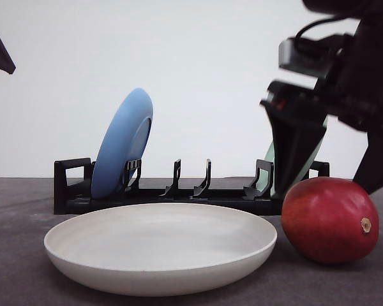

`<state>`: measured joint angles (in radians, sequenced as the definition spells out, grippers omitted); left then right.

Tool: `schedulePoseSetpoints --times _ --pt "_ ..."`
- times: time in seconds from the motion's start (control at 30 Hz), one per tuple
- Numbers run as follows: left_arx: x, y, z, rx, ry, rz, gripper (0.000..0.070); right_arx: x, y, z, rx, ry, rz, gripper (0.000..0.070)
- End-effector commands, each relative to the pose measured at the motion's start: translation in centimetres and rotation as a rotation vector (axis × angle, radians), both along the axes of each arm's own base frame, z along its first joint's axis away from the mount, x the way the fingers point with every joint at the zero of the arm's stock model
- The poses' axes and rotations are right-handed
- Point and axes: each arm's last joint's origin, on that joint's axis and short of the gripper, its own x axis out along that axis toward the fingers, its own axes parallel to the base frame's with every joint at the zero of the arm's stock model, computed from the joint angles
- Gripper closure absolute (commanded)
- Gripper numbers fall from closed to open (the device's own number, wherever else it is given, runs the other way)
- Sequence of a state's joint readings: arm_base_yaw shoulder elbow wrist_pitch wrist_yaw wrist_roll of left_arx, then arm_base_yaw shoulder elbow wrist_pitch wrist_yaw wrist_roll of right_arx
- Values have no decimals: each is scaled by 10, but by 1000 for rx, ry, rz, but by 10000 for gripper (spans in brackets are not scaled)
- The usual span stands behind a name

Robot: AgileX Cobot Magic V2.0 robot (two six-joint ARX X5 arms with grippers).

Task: Place pomegranate in white plate

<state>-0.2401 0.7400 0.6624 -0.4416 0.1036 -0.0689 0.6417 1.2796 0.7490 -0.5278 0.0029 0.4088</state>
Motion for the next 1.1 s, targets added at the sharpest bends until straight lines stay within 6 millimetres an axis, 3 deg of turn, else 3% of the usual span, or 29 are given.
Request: schedulePoseSetpoints --times 0.0,0.2,0.3,0.43,0.57,0.73,0.9,1.07 --pt "2 -1 0 -3 4 -2 305 4 6 -3 -8 10 6 96" --pt "3 -1 -1 -1 10 -1 305 8 9 -17 -41 61 7 100" --pt "3 -1 -1 -1 10 -2 305 8 9 -20 -50 81 8 178" --pt "3 -1 -1 0 14 -2 305 6 8 -19 -45 108 17 198" --pt "2 -1 -3 3 29 -2 305 6 8 -10 -67 122 34 204" --pt "2 -1 -3 3 32 -1 305 10 13 15 -96 109 141 204" --pt "2 -1 -3 -6 35 5 305 14 33 37 31 22 300 204" --pt "2 -1 -3 -11 36 8 305 14 58 40 134 -87 391 204"
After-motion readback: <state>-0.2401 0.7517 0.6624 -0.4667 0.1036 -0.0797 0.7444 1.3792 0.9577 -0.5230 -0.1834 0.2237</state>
